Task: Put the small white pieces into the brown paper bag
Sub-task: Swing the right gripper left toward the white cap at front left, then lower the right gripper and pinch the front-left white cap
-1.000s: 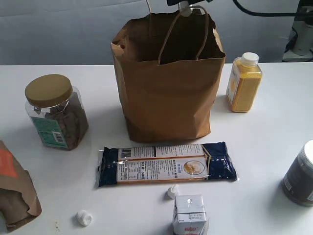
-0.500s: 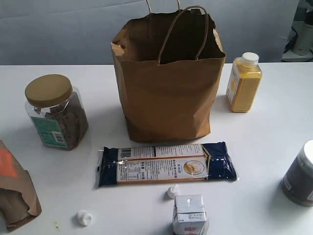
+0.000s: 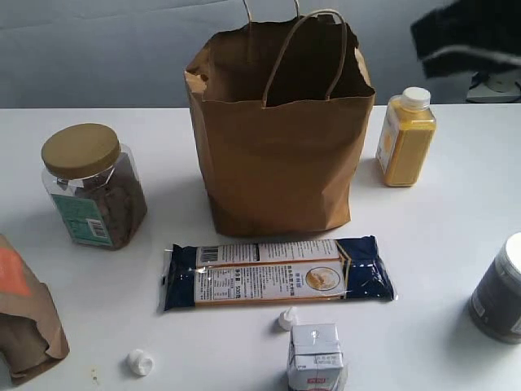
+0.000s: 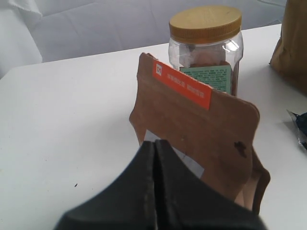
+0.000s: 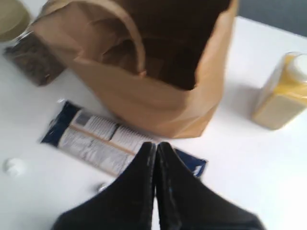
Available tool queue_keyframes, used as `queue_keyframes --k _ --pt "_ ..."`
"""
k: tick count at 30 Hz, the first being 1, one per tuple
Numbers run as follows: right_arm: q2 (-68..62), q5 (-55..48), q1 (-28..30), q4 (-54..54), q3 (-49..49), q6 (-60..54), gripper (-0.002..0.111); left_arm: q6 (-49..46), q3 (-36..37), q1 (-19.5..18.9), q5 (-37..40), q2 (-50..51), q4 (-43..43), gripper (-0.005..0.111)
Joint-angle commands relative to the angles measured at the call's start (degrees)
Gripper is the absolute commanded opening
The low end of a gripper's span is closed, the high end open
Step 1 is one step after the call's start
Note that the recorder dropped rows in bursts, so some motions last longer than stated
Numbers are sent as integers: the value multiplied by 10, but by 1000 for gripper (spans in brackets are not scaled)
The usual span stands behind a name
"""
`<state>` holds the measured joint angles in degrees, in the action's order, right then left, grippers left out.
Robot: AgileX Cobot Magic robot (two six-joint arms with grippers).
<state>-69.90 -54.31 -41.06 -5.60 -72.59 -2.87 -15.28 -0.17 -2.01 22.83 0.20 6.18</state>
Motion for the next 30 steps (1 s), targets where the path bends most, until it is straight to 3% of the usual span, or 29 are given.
queue_keyframes --k 1,6,10,14,19,21,30 --pt "2 14 -83 -60 54 -38 0 1 2 5 -4 -2 5 0" --pt "-58 35 -235 -36 68 -16 0 1 2 5 -4 -2 5 0" --pt "-138 72 -304 -25 68 -14 0 1 2 5 -4 -2 5 0" --pt "-226 95 -324 -40 57 -14 4 1 2 5 -4 -2 5 0" --pt "-331 93 -325 -115 8 -41 40 1 2 5 -4 -2 5 0" --pt "-366 93 -325 -127 -15 -42 49 1 2 5 -4 -2 5 0" --pt "-492 91 -327 -155 -126 -43 51 1 2 5 -4 -2 5 0"
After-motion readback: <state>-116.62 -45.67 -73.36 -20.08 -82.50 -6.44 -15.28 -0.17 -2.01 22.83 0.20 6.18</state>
